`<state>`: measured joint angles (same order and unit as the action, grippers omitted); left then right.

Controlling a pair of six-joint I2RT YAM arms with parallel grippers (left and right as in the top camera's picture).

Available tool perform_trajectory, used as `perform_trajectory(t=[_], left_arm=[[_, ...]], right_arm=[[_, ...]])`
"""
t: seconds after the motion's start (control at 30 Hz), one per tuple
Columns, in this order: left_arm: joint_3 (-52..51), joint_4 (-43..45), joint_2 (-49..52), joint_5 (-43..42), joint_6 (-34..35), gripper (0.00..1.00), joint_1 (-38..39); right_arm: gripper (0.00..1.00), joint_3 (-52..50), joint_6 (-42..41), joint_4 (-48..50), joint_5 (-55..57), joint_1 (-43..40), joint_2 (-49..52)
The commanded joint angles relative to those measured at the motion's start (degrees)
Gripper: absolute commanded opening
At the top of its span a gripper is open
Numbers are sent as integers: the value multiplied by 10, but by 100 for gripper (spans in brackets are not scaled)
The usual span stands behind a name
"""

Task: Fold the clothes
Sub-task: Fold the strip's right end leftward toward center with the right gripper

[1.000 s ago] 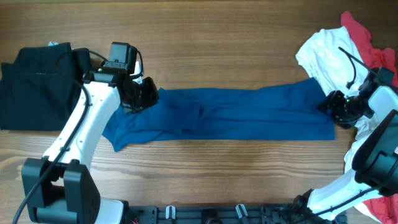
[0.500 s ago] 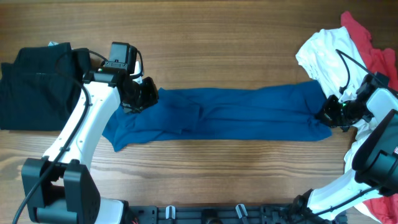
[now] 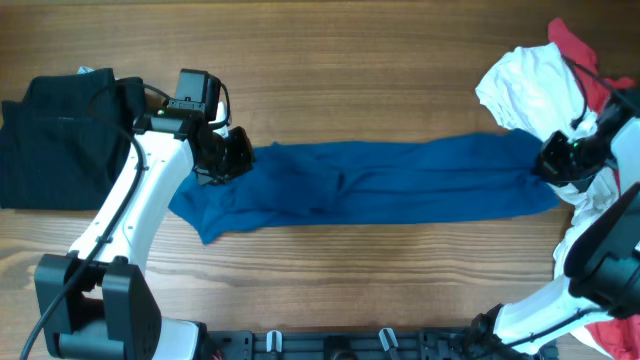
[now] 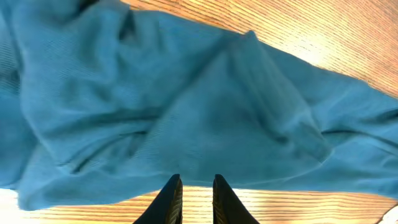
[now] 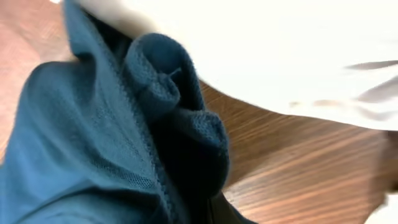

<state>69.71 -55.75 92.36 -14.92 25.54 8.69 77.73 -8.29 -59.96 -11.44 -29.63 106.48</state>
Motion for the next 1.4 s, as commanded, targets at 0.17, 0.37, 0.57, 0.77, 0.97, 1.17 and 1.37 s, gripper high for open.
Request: perform_trajectory(t=[0.17, 0.37, 0.57, 0.77, 0.97, 1.17, 1.37], left_arm=[[-5, 2, 5, -5, -7, 17, 2], [-5, 2, 5, -5, -7, 17, 2], [-5, 2, 5, -5, -7, 17, 2], [-5, 2, 5, -5, -7, 17, 2], [-5, 2, 4, -5, -7, 17, 2], [-5, 2, 5, -5, -7, 17, 2], [-5, 2, 4, -5, -7, 17, 2]], right_arm=[[4, 13, -10, -37, 57, 162, -58], [4, 13, -69, -28, 76, 300, -56], [4, 13, -111, 1, 92, 418, -53], [7, 1, -141, 37, 91, 482, -34], [8, -13, -143, 56, 91, 516, -23], [14, -13, -143, 51, 87, 534, -23], [34, -13, -139, 49, 43, 536, -23]])
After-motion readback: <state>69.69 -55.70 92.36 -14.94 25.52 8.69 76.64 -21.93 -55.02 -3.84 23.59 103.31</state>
